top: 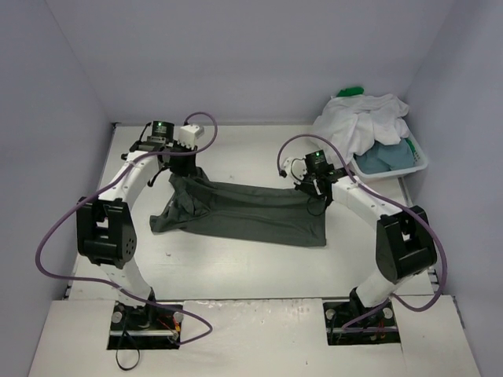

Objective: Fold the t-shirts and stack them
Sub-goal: Fold the 1/3-folded T-shirt at the center of the board.

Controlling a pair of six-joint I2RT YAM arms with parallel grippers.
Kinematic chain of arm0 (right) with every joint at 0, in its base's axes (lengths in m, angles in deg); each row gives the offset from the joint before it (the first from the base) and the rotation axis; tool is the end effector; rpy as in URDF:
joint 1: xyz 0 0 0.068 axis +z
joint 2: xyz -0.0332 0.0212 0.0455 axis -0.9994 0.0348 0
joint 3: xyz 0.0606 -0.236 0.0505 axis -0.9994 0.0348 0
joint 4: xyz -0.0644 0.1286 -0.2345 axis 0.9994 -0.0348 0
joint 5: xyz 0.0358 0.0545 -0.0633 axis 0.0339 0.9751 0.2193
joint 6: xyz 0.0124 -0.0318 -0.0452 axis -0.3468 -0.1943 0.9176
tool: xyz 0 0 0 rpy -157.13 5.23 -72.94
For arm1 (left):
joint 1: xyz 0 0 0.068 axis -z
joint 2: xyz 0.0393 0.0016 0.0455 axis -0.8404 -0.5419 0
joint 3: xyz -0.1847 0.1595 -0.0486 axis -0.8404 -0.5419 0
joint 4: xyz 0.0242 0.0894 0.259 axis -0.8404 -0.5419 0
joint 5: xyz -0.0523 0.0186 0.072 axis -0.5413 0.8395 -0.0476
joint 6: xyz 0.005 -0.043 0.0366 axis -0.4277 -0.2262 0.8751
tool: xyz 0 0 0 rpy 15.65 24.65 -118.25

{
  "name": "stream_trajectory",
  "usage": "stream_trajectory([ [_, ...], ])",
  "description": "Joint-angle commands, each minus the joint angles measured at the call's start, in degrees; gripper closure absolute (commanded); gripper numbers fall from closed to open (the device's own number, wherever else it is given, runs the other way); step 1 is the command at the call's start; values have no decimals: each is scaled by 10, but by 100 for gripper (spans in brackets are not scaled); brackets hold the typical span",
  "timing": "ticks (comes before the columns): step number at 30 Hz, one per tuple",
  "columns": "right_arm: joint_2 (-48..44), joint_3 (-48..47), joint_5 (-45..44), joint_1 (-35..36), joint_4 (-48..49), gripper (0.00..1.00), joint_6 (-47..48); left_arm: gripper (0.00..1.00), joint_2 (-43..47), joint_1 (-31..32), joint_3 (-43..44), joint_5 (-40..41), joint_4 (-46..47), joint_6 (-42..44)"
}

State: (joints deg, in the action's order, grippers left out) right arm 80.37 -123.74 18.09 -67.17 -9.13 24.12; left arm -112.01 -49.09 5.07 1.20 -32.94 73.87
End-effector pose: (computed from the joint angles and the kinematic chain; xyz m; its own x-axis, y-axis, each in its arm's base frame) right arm 0.3429 0.1292 0.1911 -0.2229 -0.8324 -0.5074 -0.6853 0.5040 -0.5256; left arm 0.3960 -0.0749 0.2526 -0.6517 0.2275 -0.7236 0.5413 0.8077 -0.2336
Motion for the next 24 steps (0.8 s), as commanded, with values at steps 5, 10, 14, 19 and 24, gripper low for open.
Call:
stream_trajectory([
  [5, -78, 22, -5, 6, -45, 100, 31, 100, 44, -6, -22, -13, -13, 26],
  [10, -91, 42, 8, 7, -60, 100, 39, 100, 49, -7, -37, -21, -33, 42],
  [14, -94, 53, 32, 9, -75, 100, 44, 100, 64, -7, -56, -25, -54, 57],
  [19, -93, 68, 35, 24, -91, 100, 46, 100, 94, -7, -79, -25, -80, 79],
  [24, -97, 80, 31, 44, -105, 100, 42, 100, 125, -7, -102, -16, -97, 93],
])
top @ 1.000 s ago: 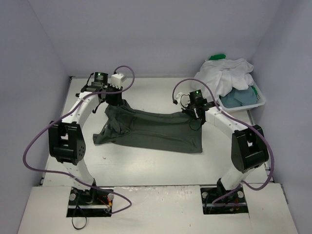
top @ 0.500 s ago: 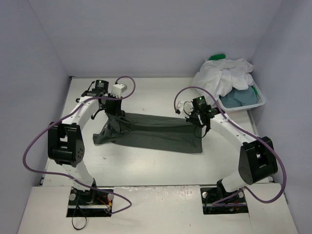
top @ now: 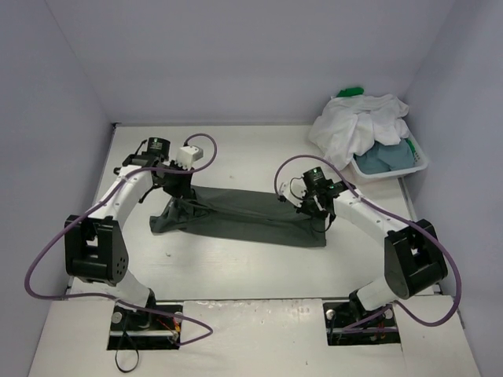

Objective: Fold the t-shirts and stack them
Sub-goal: Fold the 1/3-folded T-shirt at the center of the board.

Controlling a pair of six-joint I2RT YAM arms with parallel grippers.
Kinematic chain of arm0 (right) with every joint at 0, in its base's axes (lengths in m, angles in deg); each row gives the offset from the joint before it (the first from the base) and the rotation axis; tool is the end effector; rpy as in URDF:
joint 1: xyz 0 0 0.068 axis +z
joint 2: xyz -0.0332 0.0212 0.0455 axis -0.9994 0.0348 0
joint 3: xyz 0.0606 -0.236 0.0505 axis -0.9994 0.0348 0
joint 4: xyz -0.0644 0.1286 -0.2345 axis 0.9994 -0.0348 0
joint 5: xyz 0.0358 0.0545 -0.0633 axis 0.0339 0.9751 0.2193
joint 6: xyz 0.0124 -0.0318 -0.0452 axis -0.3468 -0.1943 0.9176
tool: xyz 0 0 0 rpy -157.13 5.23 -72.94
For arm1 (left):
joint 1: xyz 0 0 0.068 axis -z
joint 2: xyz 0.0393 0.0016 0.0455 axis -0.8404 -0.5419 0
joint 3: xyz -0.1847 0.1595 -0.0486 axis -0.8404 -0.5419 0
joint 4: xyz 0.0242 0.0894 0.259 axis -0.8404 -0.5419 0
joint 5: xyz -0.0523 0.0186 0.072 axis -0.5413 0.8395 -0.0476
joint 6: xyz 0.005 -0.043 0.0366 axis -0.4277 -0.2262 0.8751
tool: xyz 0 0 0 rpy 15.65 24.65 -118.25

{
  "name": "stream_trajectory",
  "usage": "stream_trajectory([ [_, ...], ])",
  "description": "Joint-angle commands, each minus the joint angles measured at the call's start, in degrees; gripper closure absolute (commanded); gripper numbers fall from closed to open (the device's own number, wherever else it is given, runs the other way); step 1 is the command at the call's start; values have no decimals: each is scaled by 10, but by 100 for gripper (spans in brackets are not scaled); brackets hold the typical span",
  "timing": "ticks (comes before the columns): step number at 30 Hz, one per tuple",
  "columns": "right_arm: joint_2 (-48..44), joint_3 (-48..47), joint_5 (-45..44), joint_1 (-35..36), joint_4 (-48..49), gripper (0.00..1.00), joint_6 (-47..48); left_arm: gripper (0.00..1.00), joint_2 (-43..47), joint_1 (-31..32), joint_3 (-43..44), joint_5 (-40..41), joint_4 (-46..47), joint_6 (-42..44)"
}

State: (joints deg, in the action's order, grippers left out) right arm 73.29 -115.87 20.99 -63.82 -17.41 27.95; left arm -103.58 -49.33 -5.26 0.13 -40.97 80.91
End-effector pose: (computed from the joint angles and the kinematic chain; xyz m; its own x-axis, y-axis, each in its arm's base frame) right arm 0.2938 0.1329 0.1750 -0.1670 -0.8917 -0.4206 -0.8173 0.3639 -0.4469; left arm 0.3460 -0.0669 0.2362 -0.6981 0.3360 -0.6323 0.5893 0.7711 -0.2409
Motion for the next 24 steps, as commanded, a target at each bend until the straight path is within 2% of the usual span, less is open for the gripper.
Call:
stream_trajectory([
  [1, -27, 6, 2, 16, -26, 100, 4, 100, 43, -6, -8, -4, -18, 25],
  [24, -63, 75, -49, 41, -45, 100, 2, 100, 44, -8, -88, 33, -23, 61],
])
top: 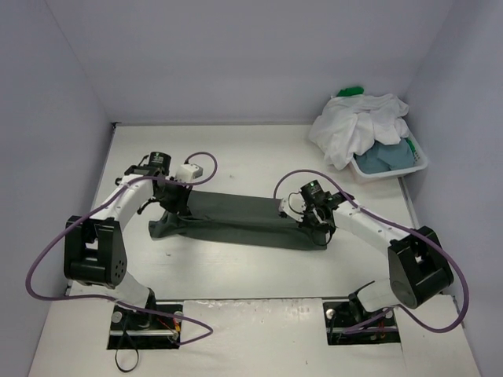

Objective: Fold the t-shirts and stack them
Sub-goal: Fold the 1/3-folded T-shirt at the center of the board.

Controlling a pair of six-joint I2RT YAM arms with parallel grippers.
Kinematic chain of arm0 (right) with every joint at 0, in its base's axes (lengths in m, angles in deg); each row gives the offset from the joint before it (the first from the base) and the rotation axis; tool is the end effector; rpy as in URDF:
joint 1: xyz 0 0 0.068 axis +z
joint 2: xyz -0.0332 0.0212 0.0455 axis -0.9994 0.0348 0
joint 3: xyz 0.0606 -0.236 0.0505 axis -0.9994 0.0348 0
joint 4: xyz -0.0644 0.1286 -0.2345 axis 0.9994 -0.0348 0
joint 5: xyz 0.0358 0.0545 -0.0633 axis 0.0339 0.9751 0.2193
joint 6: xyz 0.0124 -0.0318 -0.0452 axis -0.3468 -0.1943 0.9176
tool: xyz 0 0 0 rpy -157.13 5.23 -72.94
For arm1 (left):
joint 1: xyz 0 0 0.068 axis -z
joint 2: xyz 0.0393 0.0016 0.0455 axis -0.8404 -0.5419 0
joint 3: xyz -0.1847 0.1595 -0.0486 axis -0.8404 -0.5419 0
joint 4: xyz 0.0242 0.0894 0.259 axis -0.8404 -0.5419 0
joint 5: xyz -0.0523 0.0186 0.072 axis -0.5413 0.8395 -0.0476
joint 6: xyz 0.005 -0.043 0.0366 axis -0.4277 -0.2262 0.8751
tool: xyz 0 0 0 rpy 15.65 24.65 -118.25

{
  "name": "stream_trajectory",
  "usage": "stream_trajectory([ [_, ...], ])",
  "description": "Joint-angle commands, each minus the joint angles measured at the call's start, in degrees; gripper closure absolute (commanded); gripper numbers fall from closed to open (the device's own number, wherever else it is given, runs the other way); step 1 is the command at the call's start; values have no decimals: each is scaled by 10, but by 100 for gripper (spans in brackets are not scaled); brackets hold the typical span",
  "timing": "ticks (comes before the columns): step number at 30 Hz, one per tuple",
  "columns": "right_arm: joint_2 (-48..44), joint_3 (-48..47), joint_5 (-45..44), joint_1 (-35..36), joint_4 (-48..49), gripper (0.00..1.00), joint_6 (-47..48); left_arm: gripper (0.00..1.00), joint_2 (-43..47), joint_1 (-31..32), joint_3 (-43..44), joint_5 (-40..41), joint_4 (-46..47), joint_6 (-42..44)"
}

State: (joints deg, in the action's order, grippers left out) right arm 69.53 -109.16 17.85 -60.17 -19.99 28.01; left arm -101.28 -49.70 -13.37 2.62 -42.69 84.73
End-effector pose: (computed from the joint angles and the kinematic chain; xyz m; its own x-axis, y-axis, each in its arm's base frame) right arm 0.2598 0.1357 0.1541 -0.1622 -0.9286 -0.3338 -0.8572 0.3002 -0.4185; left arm 0.3212 -0.0598 0.2020 -0.7424 0.4000 -0.5375 0.5865 0.7758 -0.2327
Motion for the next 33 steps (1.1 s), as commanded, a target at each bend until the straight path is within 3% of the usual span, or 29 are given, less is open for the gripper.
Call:
stream_trajectory([
  [1, -28, 9, -17, 7, -20, 100, 0, 100, 23, -5, -12, 9, -6, 24],
  [10, -23, 38, -15, 42, -26, 91, -24, 99, 23, -5, -35, 44, -13, 34],
  [16, -24, 63, -23, 57, -30, 79, -36, 79, 10, -4, -47, 49, -41, 41],
  [21, -25, 80, -25, 57, -30, 72, -41, 54, 8, -5, -60, 37, -50, 40],
  [33, -55, 51, -76, 56, -34, 68, -34, 53, 32, -5, 2, 67, -98, 44],
])
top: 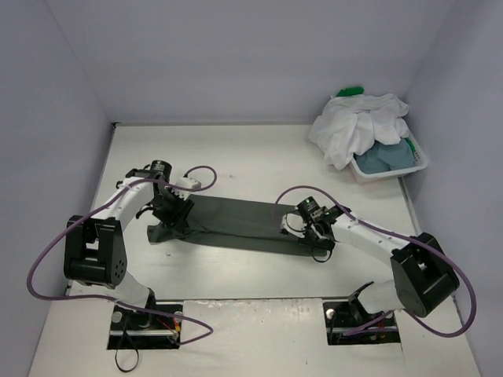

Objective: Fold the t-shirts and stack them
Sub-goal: Fold the 1/3-folded T-shirt at the center of the board.

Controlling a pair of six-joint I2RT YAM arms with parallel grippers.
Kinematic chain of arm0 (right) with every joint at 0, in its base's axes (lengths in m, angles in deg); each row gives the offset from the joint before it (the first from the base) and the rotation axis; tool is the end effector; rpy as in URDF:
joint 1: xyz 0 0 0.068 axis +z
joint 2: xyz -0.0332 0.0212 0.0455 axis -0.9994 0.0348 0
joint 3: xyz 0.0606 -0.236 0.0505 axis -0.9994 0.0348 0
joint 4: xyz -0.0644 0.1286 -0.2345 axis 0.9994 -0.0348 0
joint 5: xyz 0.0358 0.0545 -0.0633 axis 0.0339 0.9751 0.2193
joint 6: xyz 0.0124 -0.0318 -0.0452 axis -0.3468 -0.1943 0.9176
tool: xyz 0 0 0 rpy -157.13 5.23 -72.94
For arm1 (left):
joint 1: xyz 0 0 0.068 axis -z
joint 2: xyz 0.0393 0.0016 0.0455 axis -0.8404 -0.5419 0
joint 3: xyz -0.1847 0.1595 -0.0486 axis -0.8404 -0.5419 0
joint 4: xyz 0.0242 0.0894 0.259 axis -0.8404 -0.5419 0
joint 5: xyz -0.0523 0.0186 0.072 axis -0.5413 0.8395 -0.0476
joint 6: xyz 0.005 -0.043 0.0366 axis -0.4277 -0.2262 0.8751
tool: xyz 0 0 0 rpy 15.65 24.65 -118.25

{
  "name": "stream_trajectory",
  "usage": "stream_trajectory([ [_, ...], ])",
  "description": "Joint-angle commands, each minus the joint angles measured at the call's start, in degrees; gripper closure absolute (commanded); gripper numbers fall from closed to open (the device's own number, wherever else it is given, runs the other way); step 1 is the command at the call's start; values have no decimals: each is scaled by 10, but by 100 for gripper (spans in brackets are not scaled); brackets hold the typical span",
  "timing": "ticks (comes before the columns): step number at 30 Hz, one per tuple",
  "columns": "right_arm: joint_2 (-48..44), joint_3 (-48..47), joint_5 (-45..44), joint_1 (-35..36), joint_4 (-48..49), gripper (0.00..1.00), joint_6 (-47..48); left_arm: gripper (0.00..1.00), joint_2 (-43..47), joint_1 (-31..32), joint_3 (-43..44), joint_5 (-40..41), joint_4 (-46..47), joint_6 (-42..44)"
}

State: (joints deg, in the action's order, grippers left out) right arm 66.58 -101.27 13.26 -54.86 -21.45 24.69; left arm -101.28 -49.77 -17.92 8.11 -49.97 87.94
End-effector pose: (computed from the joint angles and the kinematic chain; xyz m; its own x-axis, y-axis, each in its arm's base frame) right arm 0.2204 0.1385 0.1252 -0.1796 -0.9549 -0.2363 -0.8865 0.2612 -0.3819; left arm 0.2961 -0.0527 0.1724 -0.8107 0.4700 -0.3492 0.5597 0.7971 -0.2265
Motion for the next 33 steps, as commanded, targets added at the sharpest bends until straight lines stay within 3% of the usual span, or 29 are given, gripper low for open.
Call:
stream_trajectory([
  [1, -28, -37, -29, 3, -19, 67, -3, 53, 32, -5, 52, 14, -26, 11],
  [10, -39, -155, 28, -1, -9, 62, -32, 54, 1, -5, 83, 14, -20, -16],
  [17, 7, -176, 32, -3, 1, 60, -30, 58, -1, -5, 95, 7, -29, -24],
  [19, 21, -174, 50, -3, 11, 64, -38, 58, 3, -5, 93, 5, -25, -31],
  [24, 73, -142, 115, -2, 58, 89, -59, 63, 14, -5, 70, -4, 3, -49],
  [33, 146, -134, 161, 0, 102, 95, -63, 71, -29, -5, 49, -2, 32, -54],
])
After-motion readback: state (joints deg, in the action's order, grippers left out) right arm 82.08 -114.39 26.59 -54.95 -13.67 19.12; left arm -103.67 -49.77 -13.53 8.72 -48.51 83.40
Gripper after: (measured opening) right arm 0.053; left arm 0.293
